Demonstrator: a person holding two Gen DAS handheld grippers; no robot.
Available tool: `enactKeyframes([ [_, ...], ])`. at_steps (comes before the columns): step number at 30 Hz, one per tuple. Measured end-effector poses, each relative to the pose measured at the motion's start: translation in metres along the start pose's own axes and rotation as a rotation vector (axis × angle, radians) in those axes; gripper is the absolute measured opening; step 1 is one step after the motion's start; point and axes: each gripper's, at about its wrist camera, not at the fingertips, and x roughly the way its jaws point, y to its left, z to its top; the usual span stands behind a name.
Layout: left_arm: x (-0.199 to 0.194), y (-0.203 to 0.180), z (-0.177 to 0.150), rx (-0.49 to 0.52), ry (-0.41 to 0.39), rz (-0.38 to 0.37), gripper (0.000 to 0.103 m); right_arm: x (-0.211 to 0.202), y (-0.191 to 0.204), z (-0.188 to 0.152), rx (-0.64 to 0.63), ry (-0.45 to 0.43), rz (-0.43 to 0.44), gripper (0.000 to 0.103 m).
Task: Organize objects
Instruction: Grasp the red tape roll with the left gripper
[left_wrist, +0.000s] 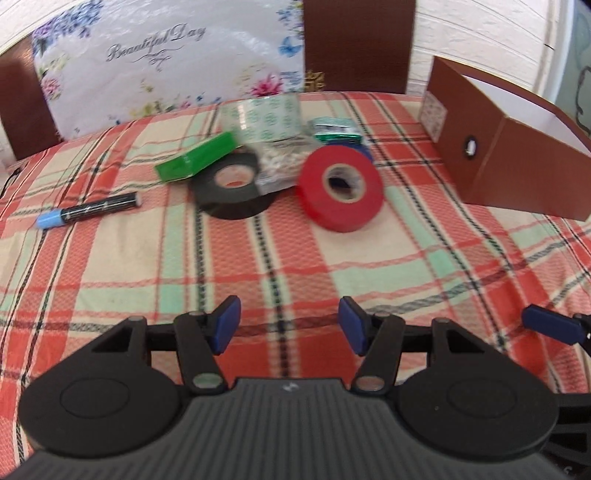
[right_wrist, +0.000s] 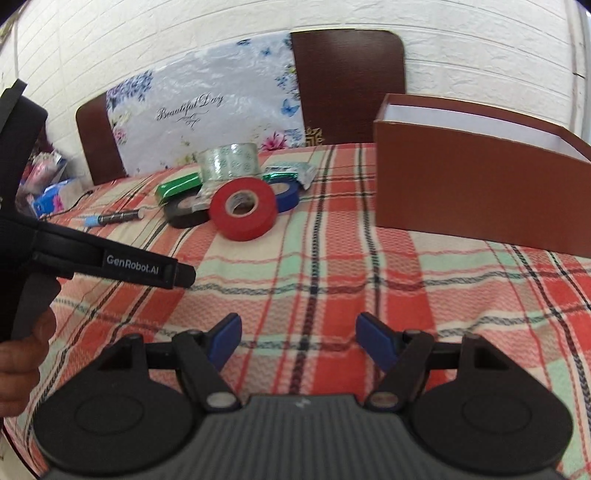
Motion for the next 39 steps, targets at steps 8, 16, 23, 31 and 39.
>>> enactKeyframes([
  [8, 0.01, 0.053, -0.002, -0.112, -0.047, 0.044, 0.069, 0.018, 0.032, 0.004, -0.097, 0.043, 0.011, 0.071],
  [16, 0.019, 0.074, -0.019, -0.122, -0.171, 0.085, 0.087, 0.077, 0.041, 0.061, -0.108, -0.015, 0.004, 0.085],
  [23, 0.021, 0.075, -0.019, -0.116, -0.184, 0.091, 0.089, 0.128, 0.06, 0.086, -0.197, 0.009, 0.01, 0.076],
  [31, 0.016, 0.071, -0.017, -0.119, -0.163, 0.071, 0.087, 0.039, 0.014, 0.036, -0.123, 0.061, 0.013, 0.077],
  [39, -0.012, -0.012, 0.009, -0.022, -0.027, -0.378, 0.07, -0.025, -0.028, -0.017, -0.072, 0.001, -0.062, 0.088],
])
